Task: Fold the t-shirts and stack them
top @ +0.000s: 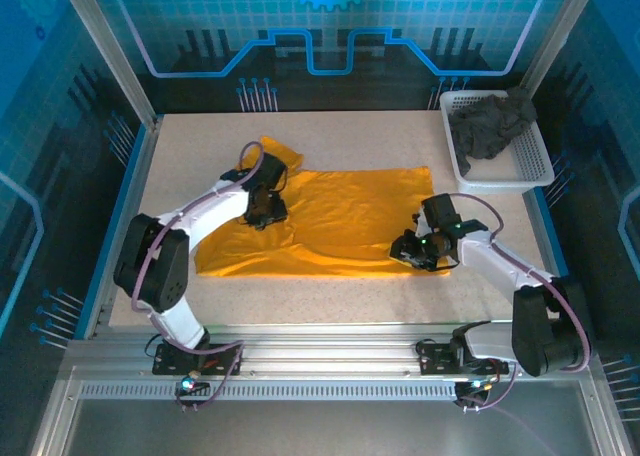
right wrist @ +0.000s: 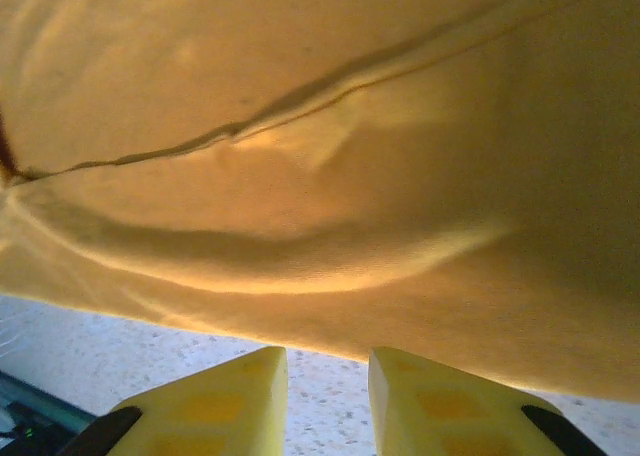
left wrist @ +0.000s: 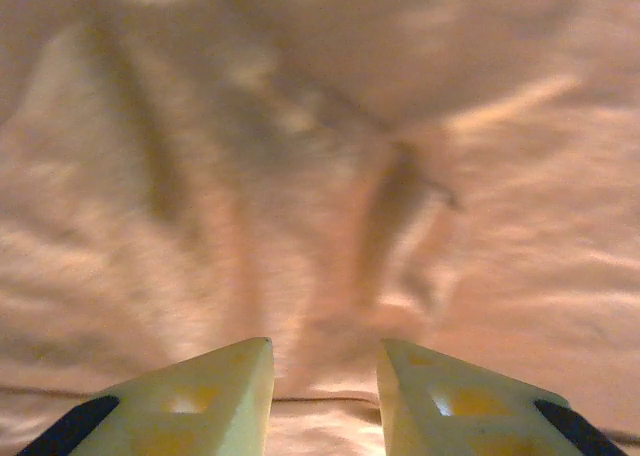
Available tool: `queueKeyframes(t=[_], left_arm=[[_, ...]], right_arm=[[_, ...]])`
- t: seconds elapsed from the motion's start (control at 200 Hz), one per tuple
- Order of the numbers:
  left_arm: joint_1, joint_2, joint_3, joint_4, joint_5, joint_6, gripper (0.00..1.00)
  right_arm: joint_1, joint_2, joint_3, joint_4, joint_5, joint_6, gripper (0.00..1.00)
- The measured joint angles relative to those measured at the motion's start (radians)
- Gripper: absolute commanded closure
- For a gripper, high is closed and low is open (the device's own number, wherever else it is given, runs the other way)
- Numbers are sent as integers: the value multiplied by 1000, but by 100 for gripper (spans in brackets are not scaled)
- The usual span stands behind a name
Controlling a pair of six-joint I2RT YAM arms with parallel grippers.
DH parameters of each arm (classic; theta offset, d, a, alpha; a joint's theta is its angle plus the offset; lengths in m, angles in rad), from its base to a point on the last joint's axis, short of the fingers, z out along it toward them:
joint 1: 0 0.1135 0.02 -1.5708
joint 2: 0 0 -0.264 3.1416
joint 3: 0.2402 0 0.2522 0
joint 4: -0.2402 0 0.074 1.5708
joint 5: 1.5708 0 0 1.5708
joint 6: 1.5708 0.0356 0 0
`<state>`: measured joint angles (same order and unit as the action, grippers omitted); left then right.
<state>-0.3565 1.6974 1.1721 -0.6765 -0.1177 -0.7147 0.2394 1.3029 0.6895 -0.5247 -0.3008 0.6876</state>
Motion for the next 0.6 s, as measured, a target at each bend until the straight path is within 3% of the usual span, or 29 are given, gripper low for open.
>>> queueKeyframes(t=[0.23,0.385,0.6], left_arm=[[141,28,-135,3,75,-150,72],[169,16,-190,19,94,-214,74],[239,-74,-294,39,114,-275,74]], right_arm=[[17,169,84,-104,116,-39,73],[74,310,170,-177,175,-45,72],[184,393,271,-256,206,-33,72]])
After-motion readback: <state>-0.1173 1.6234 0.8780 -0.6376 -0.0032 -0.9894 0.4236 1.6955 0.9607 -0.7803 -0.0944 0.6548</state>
